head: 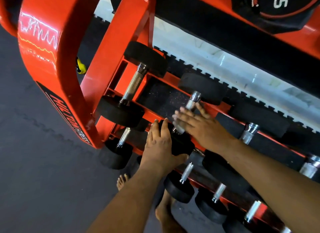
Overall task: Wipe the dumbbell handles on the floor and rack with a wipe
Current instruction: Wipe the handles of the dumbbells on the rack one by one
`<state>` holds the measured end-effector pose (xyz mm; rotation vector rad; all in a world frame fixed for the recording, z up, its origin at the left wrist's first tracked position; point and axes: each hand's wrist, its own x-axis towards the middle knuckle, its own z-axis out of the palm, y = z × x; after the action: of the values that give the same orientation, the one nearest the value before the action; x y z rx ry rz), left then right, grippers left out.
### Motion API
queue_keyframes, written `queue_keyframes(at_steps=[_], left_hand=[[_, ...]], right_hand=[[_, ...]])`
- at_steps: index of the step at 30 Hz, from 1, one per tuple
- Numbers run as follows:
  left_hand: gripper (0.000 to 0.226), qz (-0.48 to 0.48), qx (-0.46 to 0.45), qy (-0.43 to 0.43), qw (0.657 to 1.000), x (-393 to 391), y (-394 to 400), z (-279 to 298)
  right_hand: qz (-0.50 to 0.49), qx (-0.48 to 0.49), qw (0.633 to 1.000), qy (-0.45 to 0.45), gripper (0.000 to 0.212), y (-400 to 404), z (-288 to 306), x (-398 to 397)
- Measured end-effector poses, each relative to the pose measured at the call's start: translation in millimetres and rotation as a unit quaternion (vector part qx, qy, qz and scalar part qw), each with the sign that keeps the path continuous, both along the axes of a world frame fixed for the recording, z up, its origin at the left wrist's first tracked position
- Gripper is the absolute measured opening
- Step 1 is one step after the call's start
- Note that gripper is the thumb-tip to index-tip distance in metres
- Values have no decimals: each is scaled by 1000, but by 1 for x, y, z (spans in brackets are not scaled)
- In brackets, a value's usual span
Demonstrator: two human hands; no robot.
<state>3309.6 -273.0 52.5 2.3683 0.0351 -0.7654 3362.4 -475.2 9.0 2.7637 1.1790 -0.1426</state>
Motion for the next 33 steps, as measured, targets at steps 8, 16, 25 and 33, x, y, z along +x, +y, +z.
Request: queue_keyframes(at_steps=[8,16,25,33], left_hand=[[132,-13,-12,-17,1000,0,3,-3],[127,-46,-52,-32,997,-7,25,-4],[86,-15,-23,-240,970,3,101,-8],[109,58,41,-173,982,61,152,-11]], right_hand=[[68,17,994,79,51,15,10,-6],[-107,167,963,181,73,-8,35,-30],[-291,377,878,50,50,94,63,-4],[-168,286,943,30,50,190,31,74]])
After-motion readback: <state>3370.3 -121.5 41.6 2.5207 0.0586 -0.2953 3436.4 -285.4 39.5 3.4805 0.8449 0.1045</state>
